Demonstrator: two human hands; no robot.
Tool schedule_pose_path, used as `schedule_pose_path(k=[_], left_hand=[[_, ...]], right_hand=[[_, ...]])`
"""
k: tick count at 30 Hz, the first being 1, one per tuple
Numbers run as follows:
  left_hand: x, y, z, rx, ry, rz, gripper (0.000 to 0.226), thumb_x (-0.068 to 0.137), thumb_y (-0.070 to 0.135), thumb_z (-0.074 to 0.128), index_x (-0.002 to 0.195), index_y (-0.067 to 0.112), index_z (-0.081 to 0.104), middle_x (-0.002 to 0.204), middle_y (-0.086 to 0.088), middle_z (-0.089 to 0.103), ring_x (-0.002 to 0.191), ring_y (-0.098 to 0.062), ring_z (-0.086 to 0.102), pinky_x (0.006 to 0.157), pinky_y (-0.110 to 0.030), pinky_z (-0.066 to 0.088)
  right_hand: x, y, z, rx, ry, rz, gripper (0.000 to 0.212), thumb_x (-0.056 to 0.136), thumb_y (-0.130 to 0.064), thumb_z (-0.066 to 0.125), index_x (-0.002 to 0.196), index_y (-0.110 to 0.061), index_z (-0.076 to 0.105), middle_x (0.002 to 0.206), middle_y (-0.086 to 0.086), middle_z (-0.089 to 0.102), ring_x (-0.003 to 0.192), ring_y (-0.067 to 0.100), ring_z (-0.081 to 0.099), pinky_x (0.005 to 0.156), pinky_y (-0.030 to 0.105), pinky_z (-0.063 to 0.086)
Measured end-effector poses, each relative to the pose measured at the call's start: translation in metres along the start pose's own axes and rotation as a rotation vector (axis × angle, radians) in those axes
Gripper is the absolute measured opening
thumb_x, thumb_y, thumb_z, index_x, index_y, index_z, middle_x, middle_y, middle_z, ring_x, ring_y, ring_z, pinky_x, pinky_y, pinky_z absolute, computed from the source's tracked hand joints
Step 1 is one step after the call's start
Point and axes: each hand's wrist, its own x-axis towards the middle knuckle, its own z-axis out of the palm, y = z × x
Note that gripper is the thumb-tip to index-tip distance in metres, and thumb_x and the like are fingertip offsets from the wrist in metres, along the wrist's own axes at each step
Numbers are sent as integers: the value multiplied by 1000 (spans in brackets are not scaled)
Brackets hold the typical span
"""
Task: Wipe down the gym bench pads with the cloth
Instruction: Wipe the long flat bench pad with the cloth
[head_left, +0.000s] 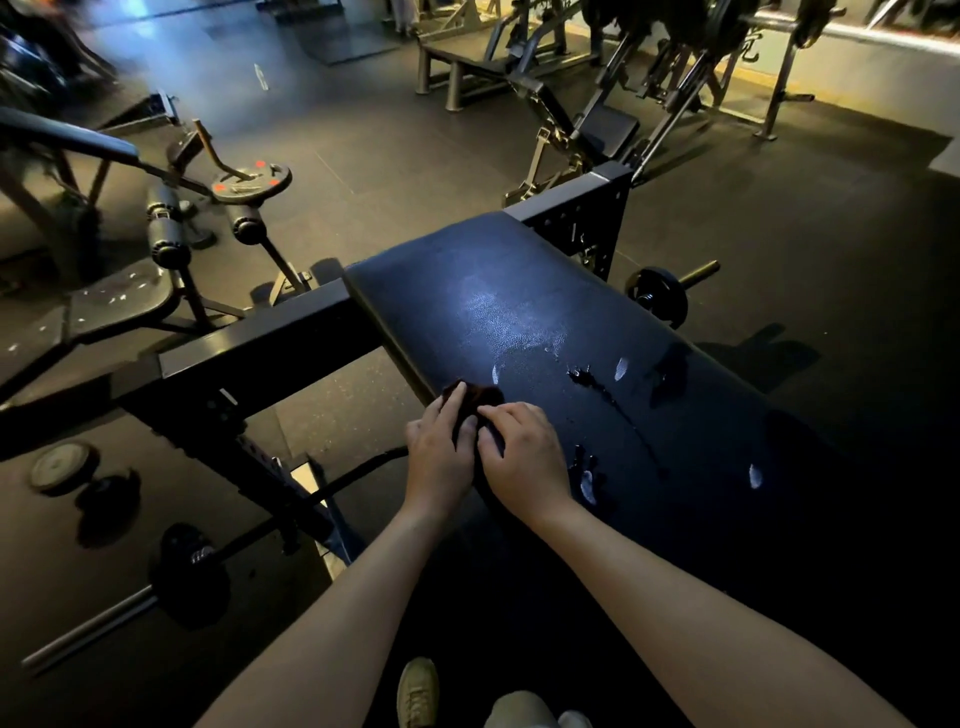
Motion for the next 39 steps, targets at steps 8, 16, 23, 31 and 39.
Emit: schedule_pose_path(k=[8, 16, 23, 31, 39], left_hand=[[8, 28, -10, -256, 10, -87, 44, 107, 20, 43, 151, 21, 44, 138, 4, 55, 124, -7, 50, 95, -6, 34], [38, 30, 0, -153, 42, 16, 36, 103, 30, 45, 134, 24, 61, 125, -2, 69, 115, -16, 62, 104, -35, 47], [25, -8, 10, 8, -16, 32, 46, 105, 14, 48, 150, 13, 45, 158, -1, 39, 149, -11, 26, 120, -22, 14], [27, -11, 3, -277, -56, -70, 47, 105, 19, 42, 151, 14, 41, 156, 5, 38, 147, -5, 29, 121, -19, 16], [24, -17, -4, -175, -114, -27, 46, 107, 15, 44, 153, 14, 40, 151, 15, 32, 145, 1, 22, 113, -2, 9]], right_hand=[[10, -6, -17, 260, -69, 77, 41, 99, -30, 54, 139, -21, 58, 132, -3, 60, 122, 10, 50, 107, 25, 37], [53, 17, -35, 198, -50, 70, 40, 90, -3, 61, 128, -10, 66, 127, 10, 58, 118, 26, 55, 104, 17, 33], [83, 41, -32, -322, -242, 119, 52, 103, -39, 40, 151, -18, 40, 161, 6, 22, 148, 27, 15, 123, 44, 15], [69, 11, -7, -107, -181, -161, 23, 95, -18, 56, 110, -12, 73, 128, 6, 62, 119, 30, 53, 101, 43, 47], [86, 33, -12, -160, -73, -153, 29, 92, -14, 54, 114, -10, 71, 123, 12, 63, 116, 37, 56, 101, 48, 47]])
